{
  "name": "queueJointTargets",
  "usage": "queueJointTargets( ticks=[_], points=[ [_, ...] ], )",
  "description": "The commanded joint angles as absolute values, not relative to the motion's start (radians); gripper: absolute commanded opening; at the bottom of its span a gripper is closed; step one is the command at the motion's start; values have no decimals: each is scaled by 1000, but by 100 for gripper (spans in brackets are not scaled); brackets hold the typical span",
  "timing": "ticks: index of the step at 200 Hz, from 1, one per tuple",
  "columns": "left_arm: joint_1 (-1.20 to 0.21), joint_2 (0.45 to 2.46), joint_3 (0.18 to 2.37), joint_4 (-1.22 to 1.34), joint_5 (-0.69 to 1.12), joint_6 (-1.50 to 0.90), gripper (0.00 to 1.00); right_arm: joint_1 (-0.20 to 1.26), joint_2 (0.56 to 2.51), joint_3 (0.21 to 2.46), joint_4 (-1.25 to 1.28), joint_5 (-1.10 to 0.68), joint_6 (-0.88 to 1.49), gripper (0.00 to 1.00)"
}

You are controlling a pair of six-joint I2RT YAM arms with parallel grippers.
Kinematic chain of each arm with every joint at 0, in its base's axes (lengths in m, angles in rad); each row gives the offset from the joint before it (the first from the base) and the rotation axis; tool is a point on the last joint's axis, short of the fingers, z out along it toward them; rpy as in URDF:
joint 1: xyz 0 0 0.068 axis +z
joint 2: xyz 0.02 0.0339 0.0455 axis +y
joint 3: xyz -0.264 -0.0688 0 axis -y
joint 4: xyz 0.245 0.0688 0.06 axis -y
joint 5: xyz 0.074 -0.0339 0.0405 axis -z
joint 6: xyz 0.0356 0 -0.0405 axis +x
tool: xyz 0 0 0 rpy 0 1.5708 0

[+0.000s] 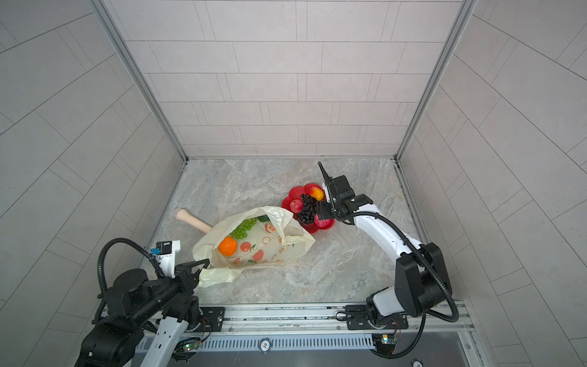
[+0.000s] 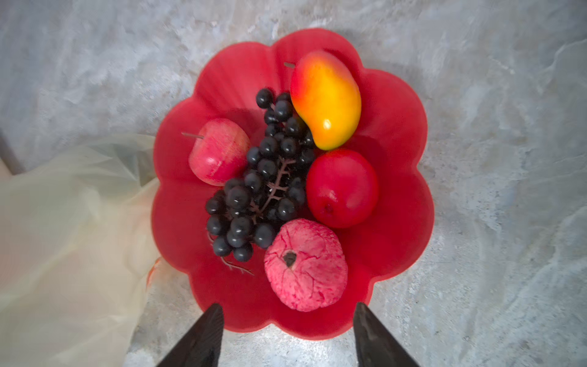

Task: Take fruits out of the plastic bag
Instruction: Place the fake fruit on the plate, then take out the fake fruit from the plastic bag.

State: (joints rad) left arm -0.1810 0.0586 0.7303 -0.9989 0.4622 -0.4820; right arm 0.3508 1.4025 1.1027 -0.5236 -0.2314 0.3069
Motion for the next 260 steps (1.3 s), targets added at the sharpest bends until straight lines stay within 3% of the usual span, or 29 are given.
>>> queueJointTargets(
  ticks=[1,35,74,95,135,197,260],
  points=[
    [-176,41,732,-985,442,-492,0,383,1332,1179,-589,-257,305,59],
    [-175,68,748,-974,460,-489,0,545,1248,1324,-665,-200,250,52],
    [-176,78,760,-933,510,-474,0,780,1172,1411,-582,-269,120,49],
    [-175,83,758,-917,525,-474,0,865,1194,1433,-595,-440,5,51],
    [-177,103,776,-907,545,-456,0,1022,1322,1523,-786,-378,-175,49],
    [-176,86,776,-895,569,-446,0,1052,1467,1474,-710,-362,-248,47],
    [-176,51,776,-935,605,-421,0,1052,1702,1583,-732,-178,-277,47]
  ],
)
